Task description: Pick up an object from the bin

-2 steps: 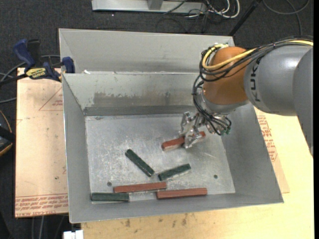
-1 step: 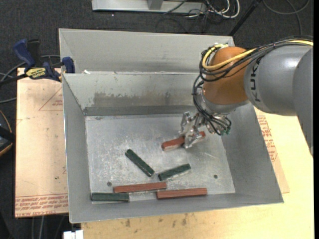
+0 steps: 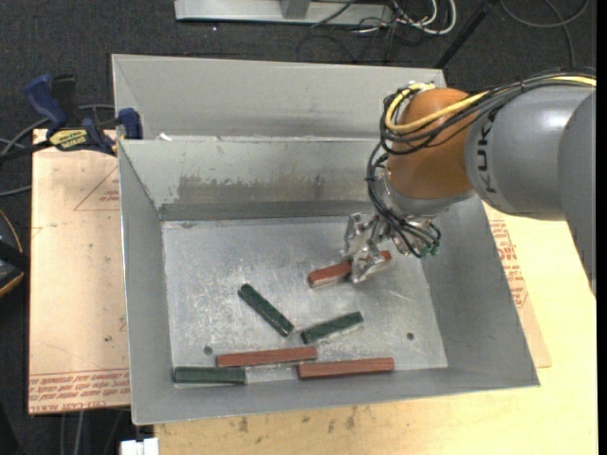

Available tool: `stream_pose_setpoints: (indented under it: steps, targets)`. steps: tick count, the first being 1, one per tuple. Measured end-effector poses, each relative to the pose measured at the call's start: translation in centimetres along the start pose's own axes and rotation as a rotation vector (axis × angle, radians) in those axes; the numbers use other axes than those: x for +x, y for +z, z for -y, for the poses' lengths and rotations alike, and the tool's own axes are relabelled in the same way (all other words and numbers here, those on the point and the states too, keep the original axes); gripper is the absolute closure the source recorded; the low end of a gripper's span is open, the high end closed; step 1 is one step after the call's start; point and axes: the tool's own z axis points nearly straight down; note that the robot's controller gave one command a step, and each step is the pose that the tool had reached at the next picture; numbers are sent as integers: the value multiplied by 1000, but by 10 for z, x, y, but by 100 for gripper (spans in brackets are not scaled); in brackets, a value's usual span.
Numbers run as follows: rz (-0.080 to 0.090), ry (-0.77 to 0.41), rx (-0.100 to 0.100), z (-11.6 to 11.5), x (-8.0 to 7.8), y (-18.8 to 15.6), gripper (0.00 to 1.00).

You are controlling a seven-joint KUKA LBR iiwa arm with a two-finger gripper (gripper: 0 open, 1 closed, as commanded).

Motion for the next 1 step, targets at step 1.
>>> stream_pose_setpoints:
  steps: [1]
  targets:
    - [-4, 0, -1, 0, 1, -6, 100]
